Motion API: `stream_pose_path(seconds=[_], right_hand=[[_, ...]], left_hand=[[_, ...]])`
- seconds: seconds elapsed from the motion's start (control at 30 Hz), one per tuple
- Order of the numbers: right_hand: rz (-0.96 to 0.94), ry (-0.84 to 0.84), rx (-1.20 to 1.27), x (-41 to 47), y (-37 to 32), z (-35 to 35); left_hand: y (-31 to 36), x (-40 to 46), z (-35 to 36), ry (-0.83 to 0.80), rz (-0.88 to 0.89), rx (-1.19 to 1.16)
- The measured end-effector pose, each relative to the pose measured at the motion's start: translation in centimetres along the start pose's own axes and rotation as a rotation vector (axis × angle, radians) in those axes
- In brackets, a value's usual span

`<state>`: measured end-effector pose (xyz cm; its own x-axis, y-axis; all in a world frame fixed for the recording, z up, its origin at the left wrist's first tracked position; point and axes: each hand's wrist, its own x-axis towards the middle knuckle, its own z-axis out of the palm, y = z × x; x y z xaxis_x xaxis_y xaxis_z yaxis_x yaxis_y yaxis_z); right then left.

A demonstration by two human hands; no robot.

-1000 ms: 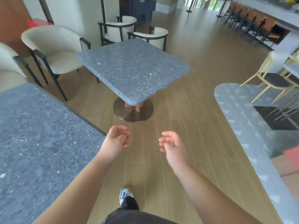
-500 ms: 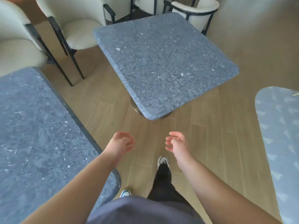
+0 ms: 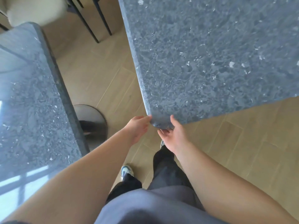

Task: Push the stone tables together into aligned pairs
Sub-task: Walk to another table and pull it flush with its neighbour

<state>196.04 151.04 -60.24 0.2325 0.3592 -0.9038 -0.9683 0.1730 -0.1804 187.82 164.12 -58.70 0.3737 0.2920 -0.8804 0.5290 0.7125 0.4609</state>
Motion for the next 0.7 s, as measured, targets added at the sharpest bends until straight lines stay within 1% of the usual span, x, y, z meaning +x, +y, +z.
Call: stream_pose_path(seconds=[0.07, 0.13, 0.2, 0.33, 0.43, 0.5, 0.7], right_hand=[[0.006, 0.036, 0.119, 1.0, -0.2, 0.8], [-0.005, 0.078, 0.177, 1.7, -0.4, 1.1], [-0.02, 0.111, 0.165, 2.0, -0.4, 1.1], [-0.071, 0.143, 0.138, 2.6, -0.3, 0.7], [-0.159, 0.19, 0.137, 2.9, 0.2, 0.9], [-0.214, 0.186, 0.143, 2.9, 0.8, 0.9], [-0.276, 0.163, 0.102, 2.8, 1.2, 1.1]], left_hand=[[0.7, 1.5, 1.5, -0.037, -0.003, -0.023], [1.0, 2.7, 2.3, 0.009, -0.006, -0.062], [0.8, 3.7, 2.3, 0.047, -0.025, -0.094], [0.2, 5.3, 2.2, -0.061, -0.059, -0.208], [-0.2, 6.1, 1.7, -0.115, -0.018, -0.172], [-0.6, 6.7, 1.2, -0.113, 0.0, -0.121], [-0.9, 8.0, 0.9, -0.144, 0.058, -0.016]])
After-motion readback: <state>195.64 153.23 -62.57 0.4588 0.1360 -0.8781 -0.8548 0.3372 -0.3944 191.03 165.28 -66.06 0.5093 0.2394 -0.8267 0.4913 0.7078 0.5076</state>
